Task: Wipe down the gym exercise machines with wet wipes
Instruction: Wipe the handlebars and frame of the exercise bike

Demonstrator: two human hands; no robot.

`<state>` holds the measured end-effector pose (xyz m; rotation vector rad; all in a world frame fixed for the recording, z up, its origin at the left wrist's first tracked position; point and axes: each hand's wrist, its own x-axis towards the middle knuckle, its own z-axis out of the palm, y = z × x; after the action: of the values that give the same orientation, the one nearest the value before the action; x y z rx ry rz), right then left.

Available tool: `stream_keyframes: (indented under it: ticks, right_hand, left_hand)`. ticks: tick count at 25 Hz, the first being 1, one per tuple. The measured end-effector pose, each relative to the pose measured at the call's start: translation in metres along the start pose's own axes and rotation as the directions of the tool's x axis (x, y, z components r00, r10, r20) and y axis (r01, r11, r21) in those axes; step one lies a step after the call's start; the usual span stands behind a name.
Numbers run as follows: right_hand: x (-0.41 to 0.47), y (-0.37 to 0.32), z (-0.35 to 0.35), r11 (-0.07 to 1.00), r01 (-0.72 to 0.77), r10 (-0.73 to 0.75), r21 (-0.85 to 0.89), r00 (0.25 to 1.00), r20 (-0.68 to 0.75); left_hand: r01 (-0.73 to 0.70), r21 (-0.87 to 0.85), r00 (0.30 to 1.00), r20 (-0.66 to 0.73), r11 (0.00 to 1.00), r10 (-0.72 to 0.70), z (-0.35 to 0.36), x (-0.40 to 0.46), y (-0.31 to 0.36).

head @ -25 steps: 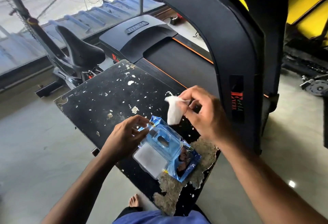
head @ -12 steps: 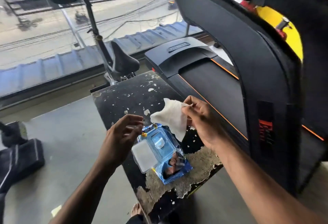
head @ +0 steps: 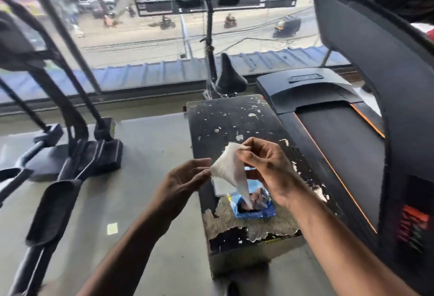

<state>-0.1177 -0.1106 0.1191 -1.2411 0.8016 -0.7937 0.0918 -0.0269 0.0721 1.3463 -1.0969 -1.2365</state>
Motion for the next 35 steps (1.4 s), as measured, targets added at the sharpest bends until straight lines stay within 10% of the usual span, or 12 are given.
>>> stream_keyframes:
  ticks: [9,15,26,35]
  right_hand:
    - [-0.02,0.024,0.149,0.978,0.076,-0.007,-0.194,0.943,0.334]
    - [-0.074,0.045,0.283,0.736,0.474,0.135,-0.483,0.597,0.791]
    - [-0.152,0.104,0.532,0.644,0.746,0.071,-0.17,0.162,0.984]
    - [-0.225,0.148,0.743,0.664,0.742,0.121,0.09,-0.225,0.967]
  left_hand:
    - [-0.102,-0.137,0.905,-0.424,0.985,0.034,-0.081,-0.169,-0.015]
    - [-0.092,-0.116,0.76,-0.65,0.989,-0.005,-0.135,-0.331,-0.043]
    - [0.065,-0.256,0.481,-0.839,0.965,-0.255,-0.198,-0.542,-0.098]
    - [0.106,-0.162,-0.055,-0.986,0.981,-0.157,-0.262,-0.651,-0.119]
